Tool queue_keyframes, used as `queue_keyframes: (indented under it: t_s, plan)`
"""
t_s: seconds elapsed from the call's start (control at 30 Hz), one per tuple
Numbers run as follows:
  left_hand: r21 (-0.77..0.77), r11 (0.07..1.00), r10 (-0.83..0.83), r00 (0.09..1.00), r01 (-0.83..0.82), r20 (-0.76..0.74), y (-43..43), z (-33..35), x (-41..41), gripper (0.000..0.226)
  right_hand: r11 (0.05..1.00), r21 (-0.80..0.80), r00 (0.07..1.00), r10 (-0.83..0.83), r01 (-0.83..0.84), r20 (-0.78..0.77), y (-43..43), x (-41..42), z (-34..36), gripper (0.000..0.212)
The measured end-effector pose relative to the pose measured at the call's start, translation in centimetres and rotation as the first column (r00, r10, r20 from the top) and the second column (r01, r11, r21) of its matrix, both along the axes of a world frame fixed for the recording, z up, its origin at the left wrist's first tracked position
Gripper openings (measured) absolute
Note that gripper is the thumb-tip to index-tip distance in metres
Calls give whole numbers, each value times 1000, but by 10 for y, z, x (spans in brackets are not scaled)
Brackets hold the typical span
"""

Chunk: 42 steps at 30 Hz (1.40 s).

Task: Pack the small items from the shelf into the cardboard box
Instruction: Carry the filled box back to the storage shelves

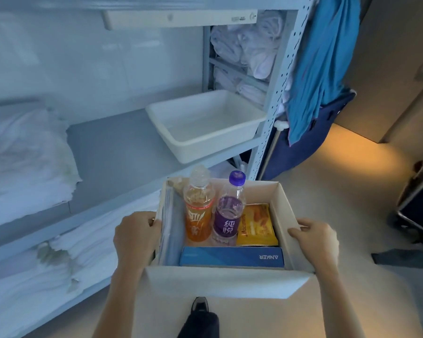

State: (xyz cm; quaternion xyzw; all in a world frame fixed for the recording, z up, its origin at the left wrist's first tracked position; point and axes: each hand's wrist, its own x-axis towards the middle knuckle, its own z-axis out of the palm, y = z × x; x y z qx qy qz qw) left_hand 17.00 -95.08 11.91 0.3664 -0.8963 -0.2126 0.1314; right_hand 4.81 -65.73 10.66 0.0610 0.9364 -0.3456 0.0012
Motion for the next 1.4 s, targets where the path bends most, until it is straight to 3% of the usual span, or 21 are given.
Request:
queue_keyframes:
  t_s: [0.3,0.5,0.73,1.07,1.4]
  plan:
    - [-89,996,-31,989,18,-147,-63,32,-133,32,996,-39,992,70,-75,-107,-62,-147,44,24]
    - [-66,998,-7,964,-11,-264,-100,55,-222,30,990,-20,962,127,-136,-242,-104,-245,78,17]
    - [-59,996,42,947,-64,-318,-132,56,-318,23,965,-21,933,246,-260,-262,-150,-381,82,31]
    - [43,968,251,939,-248,-234,-185,36,-435,13,878,-20,866,467,-478,-180,-239,-539,74,18]
    - [146,898,427,902,-414,-65,-204,-26,-477,15,800,-12,800,600,-600,-28,-303,-606,-3,7]
